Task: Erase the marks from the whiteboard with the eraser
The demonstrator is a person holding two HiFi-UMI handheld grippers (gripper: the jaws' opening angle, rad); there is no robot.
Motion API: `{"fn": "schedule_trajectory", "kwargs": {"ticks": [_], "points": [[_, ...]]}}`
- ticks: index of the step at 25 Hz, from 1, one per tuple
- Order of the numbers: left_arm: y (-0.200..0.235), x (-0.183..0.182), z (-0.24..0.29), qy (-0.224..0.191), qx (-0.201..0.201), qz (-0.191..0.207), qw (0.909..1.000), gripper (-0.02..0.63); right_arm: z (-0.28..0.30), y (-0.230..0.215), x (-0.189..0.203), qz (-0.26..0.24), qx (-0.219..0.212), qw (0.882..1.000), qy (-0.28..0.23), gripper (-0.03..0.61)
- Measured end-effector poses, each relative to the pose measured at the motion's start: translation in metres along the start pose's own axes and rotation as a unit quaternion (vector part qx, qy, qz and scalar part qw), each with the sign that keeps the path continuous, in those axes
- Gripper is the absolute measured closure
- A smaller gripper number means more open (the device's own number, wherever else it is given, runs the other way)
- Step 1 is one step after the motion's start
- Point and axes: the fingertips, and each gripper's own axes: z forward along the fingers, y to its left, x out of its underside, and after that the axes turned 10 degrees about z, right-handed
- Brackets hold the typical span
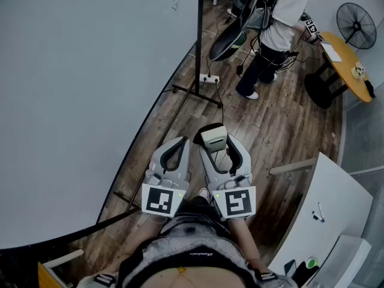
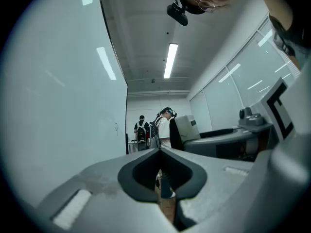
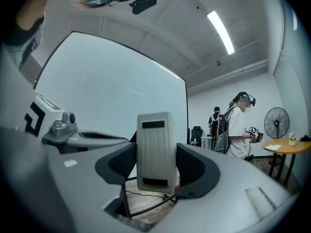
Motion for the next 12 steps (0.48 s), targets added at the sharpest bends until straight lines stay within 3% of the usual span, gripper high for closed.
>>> {"fn": "schedule_trajectory", "kwargs": {"ticks": [5,12], "points": [[-0.004,0.003,0.008,0.0,-0.004,0.002,1.0,0.611,0.0,-0.013,-0.002,0.031,-0.002,0.999,-0.018,0.321],[-0.026,0.003,0.031,0.011,-0.017,0.013,0.9997,0.611,-0.007,-0.042,0.0,0.032,-0.032,0.999,-0.014,0.321]]}}
